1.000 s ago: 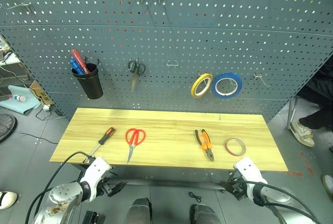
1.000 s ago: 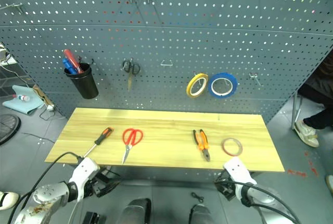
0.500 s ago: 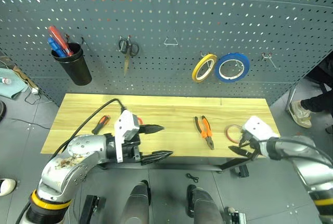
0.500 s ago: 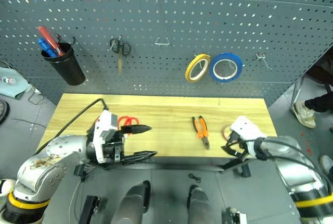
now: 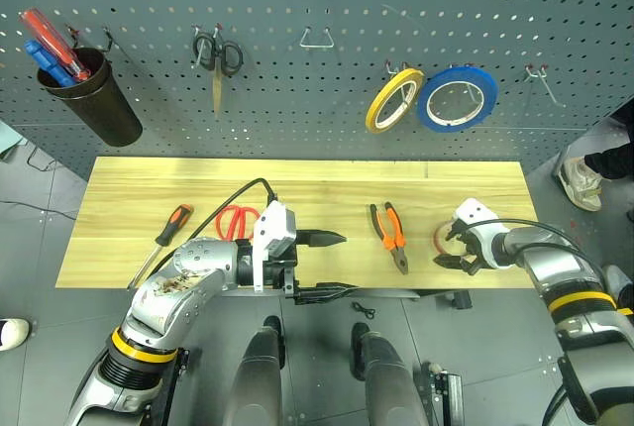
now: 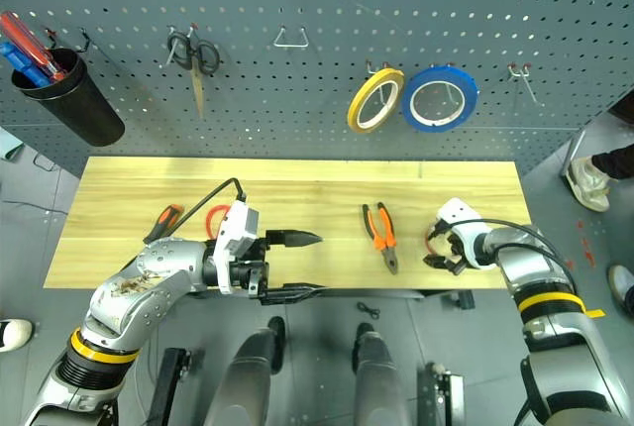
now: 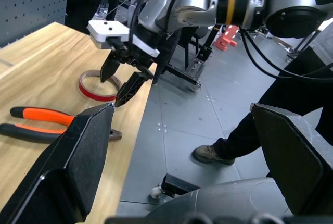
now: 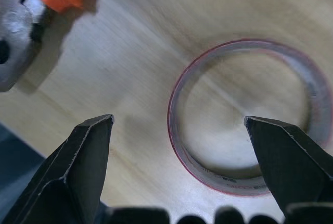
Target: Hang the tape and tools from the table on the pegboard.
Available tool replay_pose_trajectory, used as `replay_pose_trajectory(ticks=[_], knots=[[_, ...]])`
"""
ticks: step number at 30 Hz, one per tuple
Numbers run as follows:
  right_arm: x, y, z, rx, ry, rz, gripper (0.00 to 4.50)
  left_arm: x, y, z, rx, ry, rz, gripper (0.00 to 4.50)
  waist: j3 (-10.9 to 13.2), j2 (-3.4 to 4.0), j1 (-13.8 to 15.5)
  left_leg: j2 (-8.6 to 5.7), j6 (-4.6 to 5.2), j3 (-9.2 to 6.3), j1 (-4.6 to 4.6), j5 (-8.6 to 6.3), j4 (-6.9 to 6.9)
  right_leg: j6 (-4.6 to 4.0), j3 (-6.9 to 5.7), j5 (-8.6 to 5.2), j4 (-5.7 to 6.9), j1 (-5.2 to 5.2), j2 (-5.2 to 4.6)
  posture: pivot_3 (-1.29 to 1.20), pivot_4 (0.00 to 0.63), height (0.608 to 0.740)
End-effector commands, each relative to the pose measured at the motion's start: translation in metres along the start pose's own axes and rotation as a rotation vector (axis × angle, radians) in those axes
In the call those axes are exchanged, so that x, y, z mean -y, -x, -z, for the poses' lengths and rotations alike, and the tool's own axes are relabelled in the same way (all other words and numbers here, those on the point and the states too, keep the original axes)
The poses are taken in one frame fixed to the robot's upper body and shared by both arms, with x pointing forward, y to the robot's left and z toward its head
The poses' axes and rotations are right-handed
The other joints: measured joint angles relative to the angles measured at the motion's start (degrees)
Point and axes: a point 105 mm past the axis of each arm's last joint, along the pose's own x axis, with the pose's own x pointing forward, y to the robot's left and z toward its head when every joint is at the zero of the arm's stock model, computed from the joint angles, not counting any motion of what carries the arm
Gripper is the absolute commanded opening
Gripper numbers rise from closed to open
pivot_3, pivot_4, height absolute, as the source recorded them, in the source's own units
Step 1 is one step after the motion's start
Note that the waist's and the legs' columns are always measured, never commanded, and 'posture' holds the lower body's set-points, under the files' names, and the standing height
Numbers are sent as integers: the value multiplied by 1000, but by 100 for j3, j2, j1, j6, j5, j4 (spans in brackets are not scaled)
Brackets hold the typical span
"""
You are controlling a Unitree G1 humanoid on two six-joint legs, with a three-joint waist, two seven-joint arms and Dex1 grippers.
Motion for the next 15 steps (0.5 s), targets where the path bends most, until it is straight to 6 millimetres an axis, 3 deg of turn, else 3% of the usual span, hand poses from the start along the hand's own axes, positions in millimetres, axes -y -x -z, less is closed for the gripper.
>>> replay_pose_trajectory(ticks=[1, 3, 4, 15], knots=[[-1, -2, 7, -16, -7, -24, 4500, 8, -2, -8, 27, -33, 23, 4473, 23, -6, 3, -4, 0, 0, 0, 0, 0, 2, 5, 0, 1, 0, 0, 103, 437, 740], [-2, -5, 9, -19, -4, -29, 4500, 8, -3, -9, 29, -33, 22, 4473, 27, -13, 3, -6, -1, 0, 0, 1, 4, 2, 10, -2, 0, 3, 0, 109, 437, 740], [-1, -6, 9, -19, -1, -26, 3945, 8, -3, -10, 30, -36, 22, 4500, 28, -15, 4, -8, -1, -1, 0, 1, 7, -3, 13, -5, -1, 6, 0, 109, 437, 740], [-2, -12, 16, -6, 96, -9, 170, 9, -9, -13, 55, -41, 28, 4500, 33, -25, -1, -13, -3, -2, 3, 1, 13, 6, 22, -1, -1, 12, 1, 101, 413, 740]])
